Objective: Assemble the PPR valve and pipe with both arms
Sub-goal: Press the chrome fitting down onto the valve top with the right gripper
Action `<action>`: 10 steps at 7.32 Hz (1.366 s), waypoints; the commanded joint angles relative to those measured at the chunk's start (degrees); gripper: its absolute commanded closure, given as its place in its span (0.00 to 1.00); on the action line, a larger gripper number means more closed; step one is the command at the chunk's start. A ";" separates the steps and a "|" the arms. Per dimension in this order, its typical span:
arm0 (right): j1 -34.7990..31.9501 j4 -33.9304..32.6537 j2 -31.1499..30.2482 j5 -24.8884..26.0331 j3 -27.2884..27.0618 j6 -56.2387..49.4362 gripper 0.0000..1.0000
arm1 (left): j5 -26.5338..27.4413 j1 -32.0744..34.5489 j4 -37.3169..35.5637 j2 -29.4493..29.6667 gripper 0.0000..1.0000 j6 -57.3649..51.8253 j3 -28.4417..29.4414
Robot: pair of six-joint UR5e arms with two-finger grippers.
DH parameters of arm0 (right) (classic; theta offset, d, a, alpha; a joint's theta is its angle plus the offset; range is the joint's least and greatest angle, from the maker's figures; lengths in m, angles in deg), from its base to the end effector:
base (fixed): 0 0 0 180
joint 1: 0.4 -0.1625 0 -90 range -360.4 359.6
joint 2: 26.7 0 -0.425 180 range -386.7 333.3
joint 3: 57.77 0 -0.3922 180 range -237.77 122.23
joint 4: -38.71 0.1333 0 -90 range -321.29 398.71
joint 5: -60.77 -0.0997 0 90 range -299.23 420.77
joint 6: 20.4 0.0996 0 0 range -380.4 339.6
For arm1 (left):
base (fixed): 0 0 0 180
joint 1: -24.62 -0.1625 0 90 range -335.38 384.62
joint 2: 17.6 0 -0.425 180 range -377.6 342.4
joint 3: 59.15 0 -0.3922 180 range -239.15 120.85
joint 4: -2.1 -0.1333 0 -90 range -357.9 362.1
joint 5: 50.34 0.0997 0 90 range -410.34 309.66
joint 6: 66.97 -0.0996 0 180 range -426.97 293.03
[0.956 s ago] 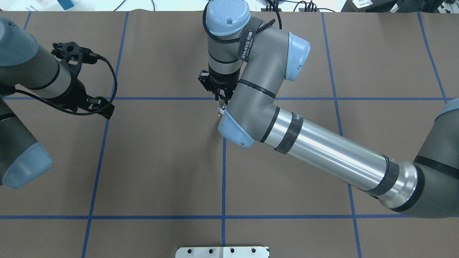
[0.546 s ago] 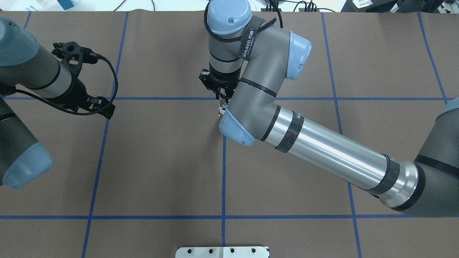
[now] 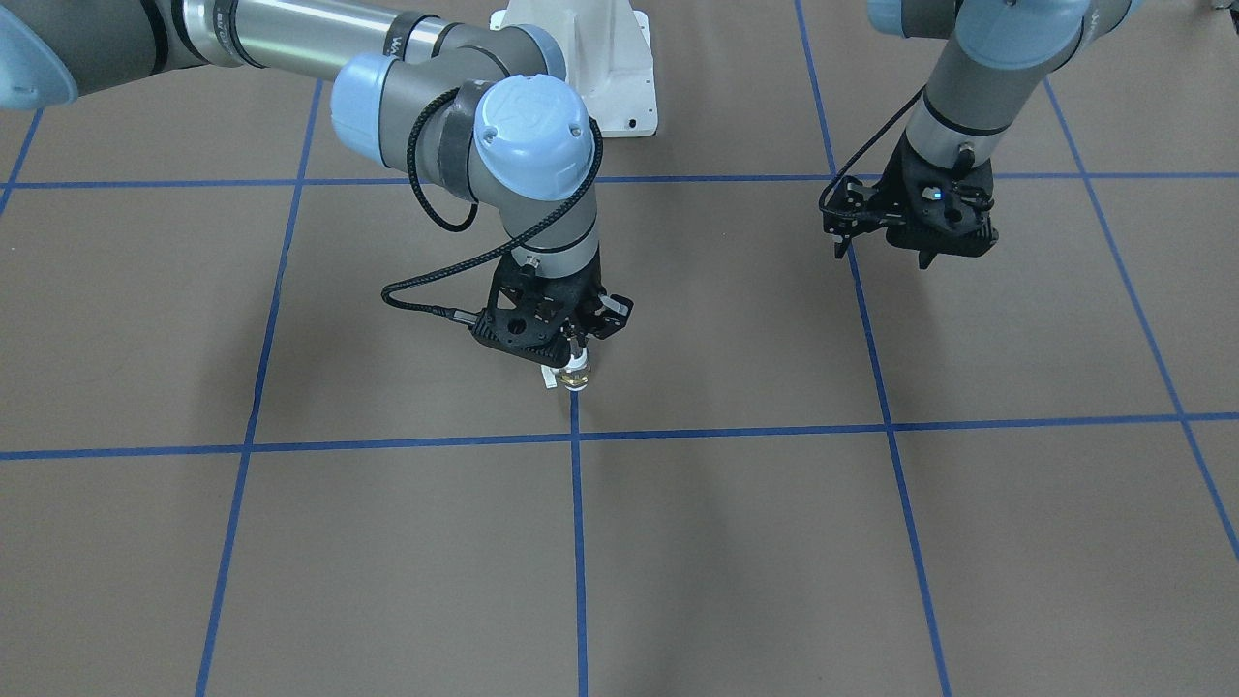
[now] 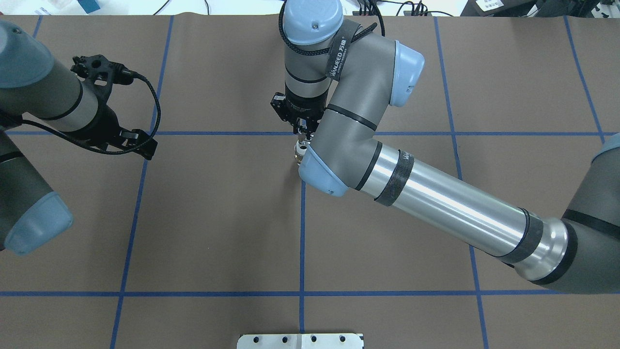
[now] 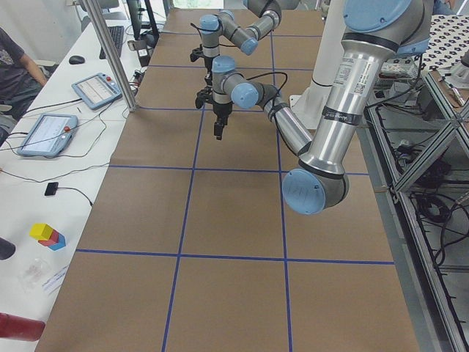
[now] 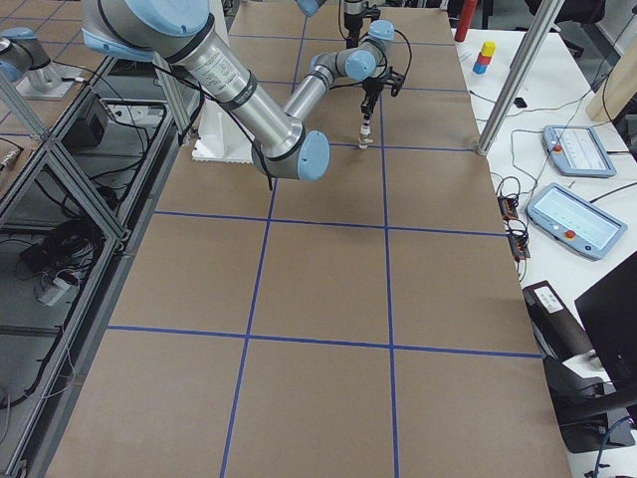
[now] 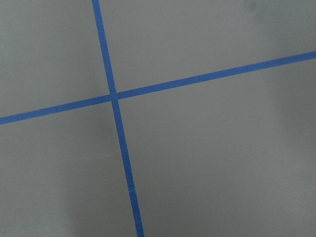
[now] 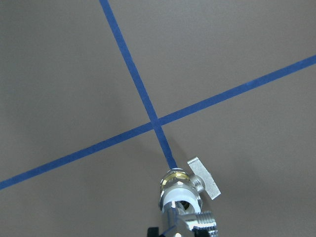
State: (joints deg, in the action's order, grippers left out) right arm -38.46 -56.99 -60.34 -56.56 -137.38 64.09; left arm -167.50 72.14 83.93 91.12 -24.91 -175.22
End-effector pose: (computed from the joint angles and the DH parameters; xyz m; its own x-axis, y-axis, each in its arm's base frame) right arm -0.5442 -0.5373 0.1190 0.6281 0.3835 0.6770 -0.2549 0.9235 -0.2866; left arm 0.3050 -0.4632 0.3004 0.7138 0.1987 -0.6716 -0.0860 0.9765 0.1974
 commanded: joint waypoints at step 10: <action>0.52 0.17 -0.72 -0.27 0.42 0.32 1.00 | -0.88 -0.06 0.00 0.18 0.00 0.21 -0.03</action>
State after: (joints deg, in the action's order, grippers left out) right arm -38.04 -56.89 -60.94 -56.80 -137.24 64.38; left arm -168.18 72.07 83.93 91.29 -24.70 -175.18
